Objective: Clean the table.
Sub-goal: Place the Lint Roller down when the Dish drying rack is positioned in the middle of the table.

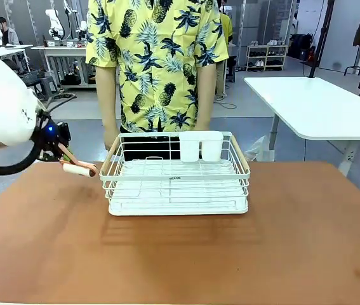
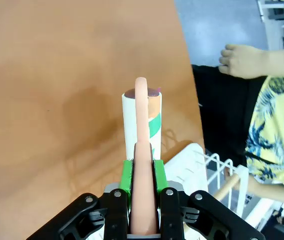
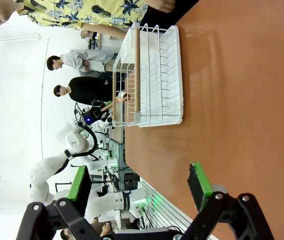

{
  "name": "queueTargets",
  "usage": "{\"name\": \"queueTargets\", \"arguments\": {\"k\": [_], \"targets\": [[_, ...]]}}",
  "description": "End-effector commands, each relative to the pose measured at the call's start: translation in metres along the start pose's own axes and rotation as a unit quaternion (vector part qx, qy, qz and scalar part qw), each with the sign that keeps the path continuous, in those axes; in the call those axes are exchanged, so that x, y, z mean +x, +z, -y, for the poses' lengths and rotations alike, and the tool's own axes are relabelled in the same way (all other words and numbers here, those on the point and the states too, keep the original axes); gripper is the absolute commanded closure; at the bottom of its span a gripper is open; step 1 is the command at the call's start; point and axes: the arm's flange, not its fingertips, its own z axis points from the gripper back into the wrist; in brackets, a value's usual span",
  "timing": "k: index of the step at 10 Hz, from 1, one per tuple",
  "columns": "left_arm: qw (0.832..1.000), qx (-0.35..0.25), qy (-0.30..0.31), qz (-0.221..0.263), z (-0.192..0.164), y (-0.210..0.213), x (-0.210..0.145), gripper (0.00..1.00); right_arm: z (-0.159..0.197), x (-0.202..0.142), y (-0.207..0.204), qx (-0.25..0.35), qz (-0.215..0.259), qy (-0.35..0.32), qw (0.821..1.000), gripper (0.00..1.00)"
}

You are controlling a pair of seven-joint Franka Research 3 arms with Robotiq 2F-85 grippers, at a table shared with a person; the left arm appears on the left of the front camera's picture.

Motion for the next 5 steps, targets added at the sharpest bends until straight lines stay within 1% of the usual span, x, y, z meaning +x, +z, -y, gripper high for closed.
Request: {"name": "queueTargets", "arguments": {"k": [1,3,4,5], "targets": [[1.000,0.001,0.007,0.000,-0.007,-0.013,0.012,0.79,-0.003,-0.005,-0.003,-0.002,0.007,0.001,1.000,0.00],[1.000,0.015,0.012,0.014,-0.011,-0.018,0.013,0.79,-0.003,-0.005,-0.003,-0.002,0.007,0.001,1.000,0.00],[0.999,0.029,0.017,0.015,-0.015,-0.023,0.013,0.79,-0.003,-0.005,-0.003,-0.002,0.007,0.001,1.000,0.00],[0.999,0.030,0.020,0.016,-0.016,-0.023,0.012,0.79,-0.003,-0.005,-0.003,-0.002,0.007,0.001,1.000,0.00]]}}
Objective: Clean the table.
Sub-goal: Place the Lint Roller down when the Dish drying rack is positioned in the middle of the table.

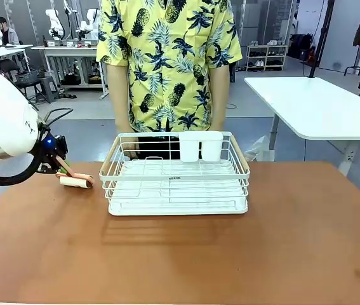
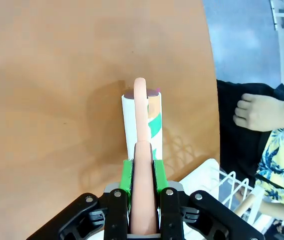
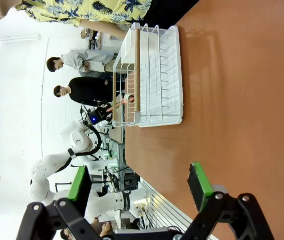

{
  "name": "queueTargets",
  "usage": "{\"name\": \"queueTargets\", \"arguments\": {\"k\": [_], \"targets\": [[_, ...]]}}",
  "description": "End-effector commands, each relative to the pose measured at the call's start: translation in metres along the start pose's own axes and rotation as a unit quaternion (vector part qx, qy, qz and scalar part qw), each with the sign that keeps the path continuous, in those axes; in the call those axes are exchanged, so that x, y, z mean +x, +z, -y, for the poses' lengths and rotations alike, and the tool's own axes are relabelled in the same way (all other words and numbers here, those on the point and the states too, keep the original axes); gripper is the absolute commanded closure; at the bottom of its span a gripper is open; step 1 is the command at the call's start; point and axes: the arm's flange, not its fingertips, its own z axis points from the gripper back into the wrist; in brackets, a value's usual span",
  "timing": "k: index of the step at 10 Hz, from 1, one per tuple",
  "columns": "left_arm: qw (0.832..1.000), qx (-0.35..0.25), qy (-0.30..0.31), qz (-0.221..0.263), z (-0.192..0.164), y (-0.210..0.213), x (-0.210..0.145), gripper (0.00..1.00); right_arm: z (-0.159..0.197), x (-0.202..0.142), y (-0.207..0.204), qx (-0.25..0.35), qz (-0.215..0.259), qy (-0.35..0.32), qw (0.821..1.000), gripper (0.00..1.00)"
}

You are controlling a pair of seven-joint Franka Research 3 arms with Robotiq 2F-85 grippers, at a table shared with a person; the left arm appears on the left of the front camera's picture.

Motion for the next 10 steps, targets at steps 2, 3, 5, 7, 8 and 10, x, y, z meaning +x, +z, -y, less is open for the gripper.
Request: {"name": "queueTargets", "arguments": {"k": [2,3,5,7,8,10], "targets": [[1.000,0.006,0.004,0.015,0.001,0.001,-0.002,0.66,-0.003,-0.005,-0.003,-0.002,0.007,0.001,1.000,0.00],[1.000,0.010,0.006,0.015,0.002,0.002,-0.003,0.25,-0.003,-0.005,-0.003,-0.002,0.007,0.001,1.000,0.00],[0.999,0.032,0.020,0.020,0.003,0.013,-0.004,0.00,-0.003,-0.005,-0.003,-0.002,0.007,0.001,1.000,0.00],[0.998,0.061,0.025,0.013,0.000,0.030,-0.009,0.00,-0.003,-0.005,-0.003,-0.002,0.007,0.001,1.000,0.00],[0.997,0.077,0.025,0.015,-0.001,0.042,-0.012,0.00,-0.003,-0.005,-0.003,-0.002,0.007,0.001,1.000,0.00],[0.994,0.100,0.033,0.003,0.004,0.067,-0.015,0.00,-0.003,-0.005,-0.003,-0.002,0.007,0.001,1.000,0.00]]}}
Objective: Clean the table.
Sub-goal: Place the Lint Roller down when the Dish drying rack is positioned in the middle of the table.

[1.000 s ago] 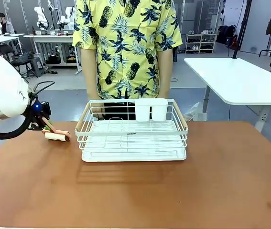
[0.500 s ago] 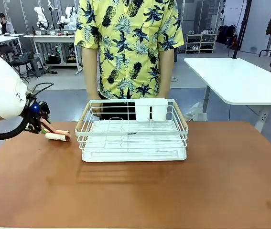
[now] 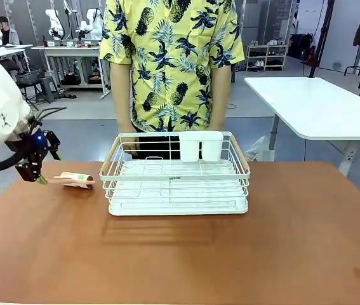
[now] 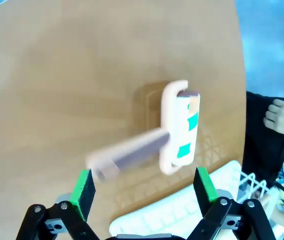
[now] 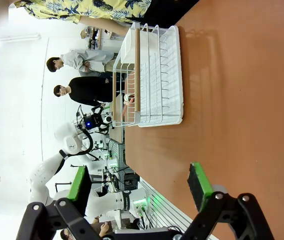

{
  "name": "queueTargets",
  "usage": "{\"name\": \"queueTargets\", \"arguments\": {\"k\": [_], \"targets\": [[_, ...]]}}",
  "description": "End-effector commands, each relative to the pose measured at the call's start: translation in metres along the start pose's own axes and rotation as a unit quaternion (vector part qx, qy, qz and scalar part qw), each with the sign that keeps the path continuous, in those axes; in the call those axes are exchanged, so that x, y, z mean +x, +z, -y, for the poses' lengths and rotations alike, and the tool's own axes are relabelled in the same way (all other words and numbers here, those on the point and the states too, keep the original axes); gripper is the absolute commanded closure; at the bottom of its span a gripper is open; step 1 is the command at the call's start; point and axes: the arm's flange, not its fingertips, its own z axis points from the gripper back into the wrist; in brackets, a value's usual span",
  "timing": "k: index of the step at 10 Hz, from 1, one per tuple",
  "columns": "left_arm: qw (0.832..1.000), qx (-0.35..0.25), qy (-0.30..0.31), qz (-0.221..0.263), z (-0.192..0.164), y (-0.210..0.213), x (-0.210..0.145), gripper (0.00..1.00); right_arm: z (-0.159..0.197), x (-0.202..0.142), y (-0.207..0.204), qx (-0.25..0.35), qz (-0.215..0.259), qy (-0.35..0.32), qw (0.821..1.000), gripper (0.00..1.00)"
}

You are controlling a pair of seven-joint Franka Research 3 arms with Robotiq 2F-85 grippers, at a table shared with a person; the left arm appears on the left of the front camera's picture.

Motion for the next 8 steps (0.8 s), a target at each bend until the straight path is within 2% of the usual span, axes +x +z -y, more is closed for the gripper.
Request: {"name": "queueTargets", "arguments": {"k": [1,3,4,8], "targets": [[1.000,0.011,0.018,-0.006,0.0084,0.0338,-0.0120,0.00,-0.0031,-0.0048,-0.0028,-0.002,0.007,0.001,1.000,0.00],[0.999,0.020,0.027,0.005,0.0125,0.0351,-0.0071,0.00,-0.0031,-0.0048,-0.0028,-0.002,0.007,0.001,1.000,0.00],[1.000,0.007,0.005,-0.005,0.0059,0.0313,-0.0115,0.00,-0.0031,-0.0048,-0.0028,-0.002,0.007,0.001,1.000,0.00],[1.000,0.007,0.005,-0.005,0.0059,0.0313,-0.0115,0.00,-0.0031,-0.0048,-0.0028,-0.002,0.007,0.001,1.000,0.00]]}}
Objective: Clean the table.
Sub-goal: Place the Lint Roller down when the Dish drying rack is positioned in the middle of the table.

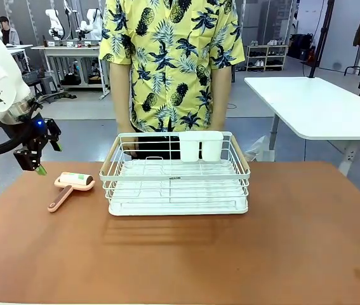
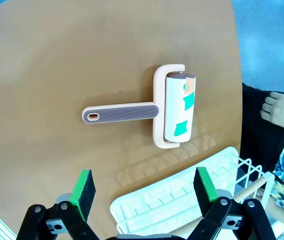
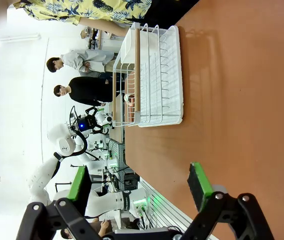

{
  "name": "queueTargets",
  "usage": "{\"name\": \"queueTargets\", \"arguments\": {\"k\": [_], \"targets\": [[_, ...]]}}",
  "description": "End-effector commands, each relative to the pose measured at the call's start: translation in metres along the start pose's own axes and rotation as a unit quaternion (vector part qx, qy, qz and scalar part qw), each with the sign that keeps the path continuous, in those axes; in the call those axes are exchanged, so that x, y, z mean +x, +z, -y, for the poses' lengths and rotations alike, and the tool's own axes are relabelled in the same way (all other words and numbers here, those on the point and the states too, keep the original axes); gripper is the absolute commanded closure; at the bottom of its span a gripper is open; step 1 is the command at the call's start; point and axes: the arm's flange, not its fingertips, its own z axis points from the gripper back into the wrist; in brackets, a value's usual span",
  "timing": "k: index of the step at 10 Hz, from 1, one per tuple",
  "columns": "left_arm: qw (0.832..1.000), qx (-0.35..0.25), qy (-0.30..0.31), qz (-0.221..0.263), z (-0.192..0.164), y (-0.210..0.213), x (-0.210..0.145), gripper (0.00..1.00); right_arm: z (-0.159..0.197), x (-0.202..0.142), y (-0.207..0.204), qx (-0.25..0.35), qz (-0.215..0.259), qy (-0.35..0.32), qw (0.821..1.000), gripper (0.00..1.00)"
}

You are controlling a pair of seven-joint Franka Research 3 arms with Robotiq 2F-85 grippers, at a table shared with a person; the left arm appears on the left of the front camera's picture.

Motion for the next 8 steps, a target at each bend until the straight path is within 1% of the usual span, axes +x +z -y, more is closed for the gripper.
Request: {"name": "queueTargets", "arguments": {"k": [1,8], "targets": [[1.000,-0.005,-0.001,-0.001,-0.0015,-0.0009,0.0021,0.00,-0.0031,-0.0048,-0.0028,-0.002,0.007,0.001,1.000,0.00],[1.000,-0.005,-0.001,-0.001,-0.0015,-0.0009,0.0021,0.00,-0.0031,-0.0048,-0.0028,-0.002,0.007,0.001,1.000,0.00]]}}
